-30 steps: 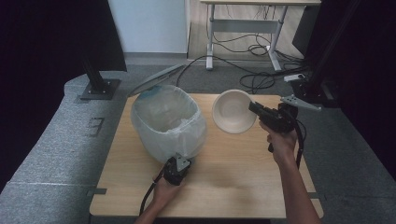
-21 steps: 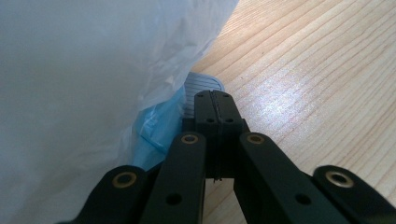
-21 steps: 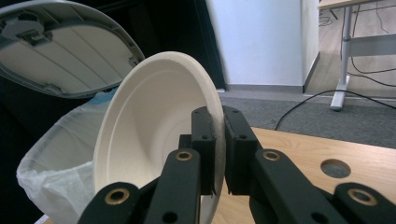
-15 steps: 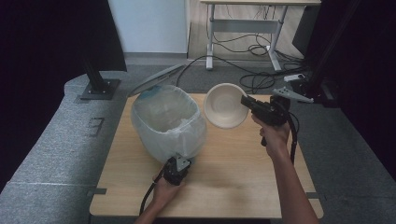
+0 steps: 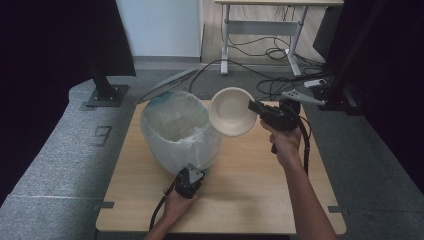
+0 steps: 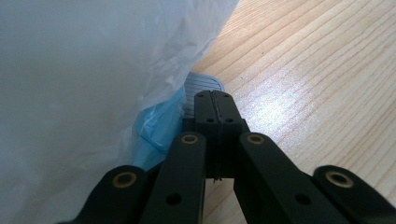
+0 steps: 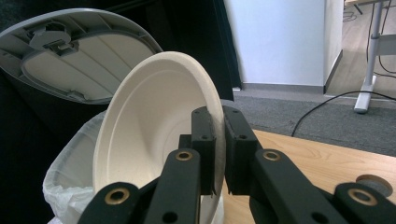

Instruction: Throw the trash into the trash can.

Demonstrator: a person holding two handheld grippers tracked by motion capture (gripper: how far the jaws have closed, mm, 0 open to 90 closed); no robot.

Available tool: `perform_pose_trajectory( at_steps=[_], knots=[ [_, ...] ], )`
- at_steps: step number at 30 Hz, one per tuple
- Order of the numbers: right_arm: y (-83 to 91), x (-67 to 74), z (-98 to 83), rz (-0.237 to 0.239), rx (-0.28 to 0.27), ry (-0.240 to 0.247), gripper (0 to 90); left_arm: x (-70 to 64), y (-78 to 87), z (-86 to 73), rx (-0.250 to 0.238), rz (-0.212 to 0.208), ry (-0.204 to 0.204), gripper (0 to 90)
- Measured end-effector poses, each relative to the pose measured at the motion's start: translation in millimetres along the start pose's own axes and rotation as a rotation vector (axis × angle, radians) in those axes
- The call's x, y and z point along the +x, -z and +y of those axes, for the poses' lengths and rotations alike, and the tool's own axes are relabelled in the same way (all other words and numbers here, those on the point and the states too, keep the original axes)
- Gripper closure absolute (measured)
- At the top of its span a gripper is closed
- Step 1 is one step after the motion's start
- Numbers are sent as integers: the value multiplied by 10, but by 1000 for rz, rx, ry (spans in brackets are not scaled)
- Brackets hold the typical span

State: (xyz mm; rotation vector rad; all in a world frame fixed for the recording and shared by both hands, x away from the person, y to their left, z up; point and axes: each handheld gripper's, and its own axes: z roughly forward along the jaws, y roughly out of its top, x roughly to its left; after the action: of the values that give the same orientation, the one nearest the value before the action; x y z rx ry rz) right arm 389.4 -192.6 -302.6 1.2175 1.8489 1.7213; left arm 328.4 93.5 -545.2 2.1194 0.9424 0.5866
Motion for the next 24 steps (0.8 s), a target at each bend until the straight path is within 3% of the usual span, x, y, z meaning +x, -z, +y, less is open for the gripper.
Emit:
perform_pose_trajectory(
  at_steps=[16,24],
  knots=[
    [-138,90,11,20,11,5,835,-2,-1,-1,-2,1,-4,900],
    [-264,199,46,38,21,19,834,-1,0,0,0,1,-5,900]
  ],
)
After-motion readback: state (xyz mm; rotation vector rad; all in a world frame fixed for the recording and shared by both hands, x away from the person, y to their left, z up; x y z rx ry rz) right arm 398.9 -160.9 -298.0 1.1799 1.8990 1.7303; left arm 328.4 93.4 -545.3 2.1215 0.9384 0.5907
